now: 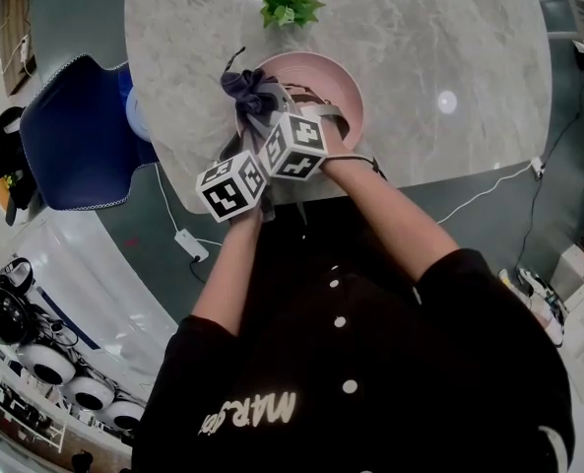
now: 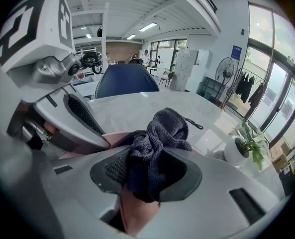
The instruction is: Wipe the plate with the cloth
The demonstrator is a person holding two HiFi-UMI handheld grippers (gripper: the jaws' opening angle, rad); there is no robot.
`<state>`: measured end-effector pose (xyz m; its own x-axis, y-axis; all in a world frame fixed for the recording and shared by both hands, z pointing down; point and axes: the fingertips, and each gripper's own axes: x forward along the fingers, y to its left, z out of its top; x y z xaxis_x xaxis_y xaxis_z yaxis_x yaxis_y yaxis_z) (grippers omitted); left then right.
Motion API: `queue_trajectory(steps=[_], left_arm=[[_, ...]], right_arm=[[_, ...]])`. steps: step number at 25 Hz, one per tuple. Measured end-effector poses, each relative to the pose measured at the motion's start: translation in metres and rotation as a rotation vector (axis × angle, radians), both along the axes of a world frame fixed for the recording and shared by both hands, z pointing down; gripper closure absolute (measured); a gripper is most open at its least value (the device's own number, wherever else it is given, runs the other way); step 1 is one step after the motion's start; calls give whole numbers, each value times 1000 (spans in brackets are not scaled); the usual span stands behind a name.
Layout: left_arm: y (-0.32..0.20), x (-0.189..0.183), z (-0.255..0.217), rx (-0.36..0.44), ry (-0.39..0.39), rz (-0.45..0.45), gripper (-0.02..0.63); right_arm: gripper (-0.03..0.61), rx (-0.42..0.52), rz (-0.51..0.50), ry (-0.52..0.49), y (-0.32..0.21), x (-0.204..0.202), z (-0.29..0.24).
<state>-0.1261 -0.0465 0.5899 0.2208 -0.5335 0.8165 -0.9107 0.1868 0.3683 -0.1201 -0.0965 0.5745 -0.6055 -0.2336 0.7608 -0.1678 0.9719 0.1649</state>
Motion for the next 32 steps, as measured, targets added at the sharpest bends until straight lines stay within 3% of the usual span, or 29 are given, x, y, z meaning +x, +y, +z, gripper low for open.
queue_trajectory(steps=[10,32], left_arm=[[1,0,-1,-1,6,-10,580],[1,0,-3,9,3,-17,580]], right_arm=[[437,-10,-27,20,0,17,0],[436,15,15,82,-4,83,0]])
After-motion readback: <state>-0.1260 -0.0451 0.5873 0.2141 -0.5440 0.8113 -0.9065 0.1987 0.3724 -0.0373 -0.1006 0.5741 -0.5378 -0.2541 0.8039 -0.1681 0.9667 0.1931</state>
